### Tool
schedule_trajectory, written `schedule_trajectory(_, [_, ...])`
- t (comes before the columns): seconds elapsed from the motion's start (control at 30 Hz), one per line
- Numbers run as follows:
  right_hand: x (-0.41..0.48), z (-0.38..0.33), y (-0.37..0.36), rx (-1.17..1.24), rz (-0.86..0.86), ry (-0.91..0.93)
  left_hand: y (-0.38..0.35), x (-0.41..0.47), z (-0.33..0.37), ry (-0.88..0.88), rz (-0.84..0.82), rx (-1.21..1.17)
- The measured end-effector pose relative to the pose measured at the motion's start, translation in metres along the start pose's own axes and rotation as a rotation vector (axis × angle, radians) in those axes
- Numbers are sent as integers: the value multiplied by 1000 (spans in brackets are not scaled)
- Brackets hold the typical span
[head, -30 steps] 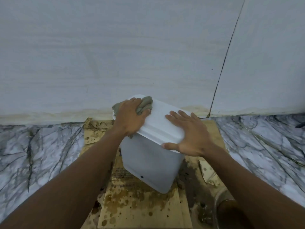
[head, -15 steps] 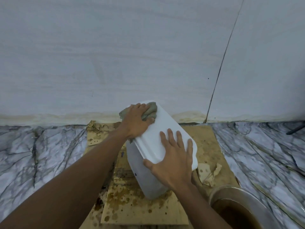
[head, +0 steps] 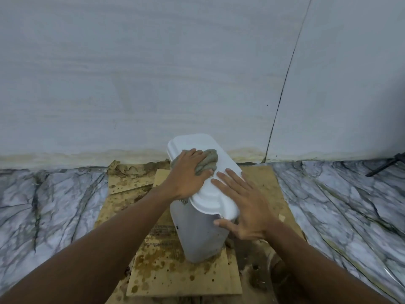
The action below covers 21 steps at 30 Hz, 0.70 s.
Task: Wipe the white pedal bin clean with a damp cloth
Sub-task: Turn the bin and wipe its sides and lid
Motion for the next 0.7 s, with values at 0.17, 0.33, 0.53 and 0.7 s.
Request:
schedule_trajectory(0.17, [21,-14,-14,-21,178,-82,14,12,-11,48,39,-25])
schedule_trajectory(0.33, [54,-46,-22,-29,230,-175,42,20,-31,115,-47,-70])
schedule_trajectory(0.53, [38,-72,-39,-37,178,-179,43,6,-24,98,-104,-50])
schedule_trajectory(0.7, [16,-47,-23,26,63,-61,29,-7,-5,84,-116,25])
Point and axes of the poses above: each hand's wrist, its own x-axis towards the middle knuckle, its own y-axis out of the back of the hand, z = x × y, the point moved 5 cm from there along x, towards the middle knuckle
